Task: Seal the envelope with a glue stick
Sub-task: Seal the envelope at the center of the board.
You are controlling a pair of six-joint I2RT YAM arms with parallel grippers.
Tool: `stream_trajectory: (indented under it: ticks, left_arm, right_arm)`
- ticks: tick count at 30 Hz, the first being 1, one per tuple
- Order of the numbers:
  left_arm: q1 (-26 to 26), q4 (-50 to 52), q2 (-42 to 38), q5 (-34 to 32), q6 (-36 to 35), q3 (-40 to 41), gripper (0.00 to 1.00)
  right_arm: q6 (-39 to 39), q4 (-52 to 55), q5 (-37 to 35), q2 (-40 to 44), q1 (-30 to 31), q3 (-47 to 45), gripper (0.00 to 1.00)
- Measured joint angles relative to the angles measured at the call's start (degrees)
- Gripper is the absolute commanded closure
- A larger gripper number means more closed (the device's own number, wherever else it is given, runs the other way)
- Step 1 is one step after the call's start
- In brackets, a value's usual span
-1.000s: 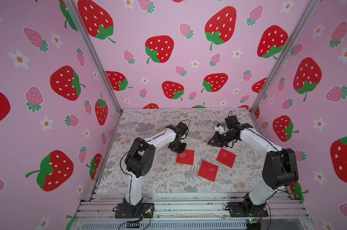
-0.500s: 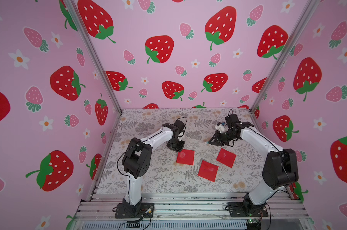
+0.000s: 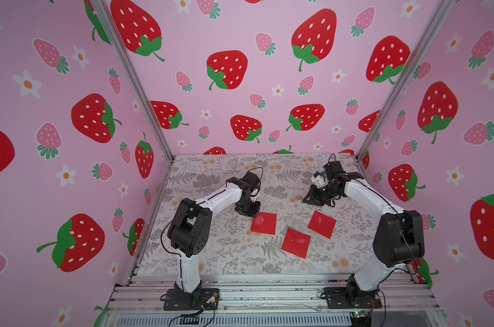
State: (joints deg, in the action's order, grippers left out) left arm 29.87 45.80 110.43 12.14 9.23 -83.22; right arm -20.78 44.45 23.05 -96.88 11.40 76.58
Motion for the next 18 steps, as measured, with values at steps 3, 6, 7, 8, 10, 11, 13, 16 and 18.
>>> stream_trajectory:
  ticks: [3, 6, 7, 8, 10, 11, 13, 16, 18]
  left_arm:
    - [-0.17, 0.00, 0.00, -0.20, 0.00, 0.02, 0.78]
    - [-0.24, -0.24, -0.02, -0.26, 0.00, 0.17, 0.78]
    - [-0.24, -0.37, -0.02, -0.26, 0.02, 0.31, 0.78]
    - [-0.24, -0.59, -0.02, -0.13, 0.02, 0.50, 0.78]
    - [-0.24, -1.33, -0.04, 0.02, 0.04, 1.25, 0.78]
    - [-0.24, -1.60, -0.04, 0.11, 0.04, 1.70, 0.78]
    - [-0.24, -2.10, -0.04, 0.57, 0.07, 2.62, 0.78]
    - [-0.24, -2.84, -0.04, 1.62, 0.26, 3.72, 0.78]
    - [-0.24, -3.43, -0.04, 2.05, 0.57, 4.28, 0.81]
  right_arm:
    - [0.20, 0.11, -1.03, 0.02, -1.49, 0.20, 1.00]
    - [0.28, 0.13, -1.99, 0.02, -2.10, 0.22, 1.00]
    - [0.31, 0.15, -2.19, 0.02, -2.10, 0.22, 1.00]
    - [0.31, 0.13, -2.19, 0.02, -2.10, 0.22, 1.00]
    - [0.31, 0.11, -2.10, 0.02, -2.10, 0.22, 1.00]
    - [0.28, 0.11, -2.05, 0.02, -2.10, 0.22, 1.00]
    - [0.31, 0.13, -1.92, 0.02, -2.08, 0.22, 1.00]
    - [0.28, 0.11, -1.81, 0.04, -2.08, 0.20, 1.00]
    - [0.31, 0.13, -1.70, 0.11, -2.08, 0.17, 1.00]
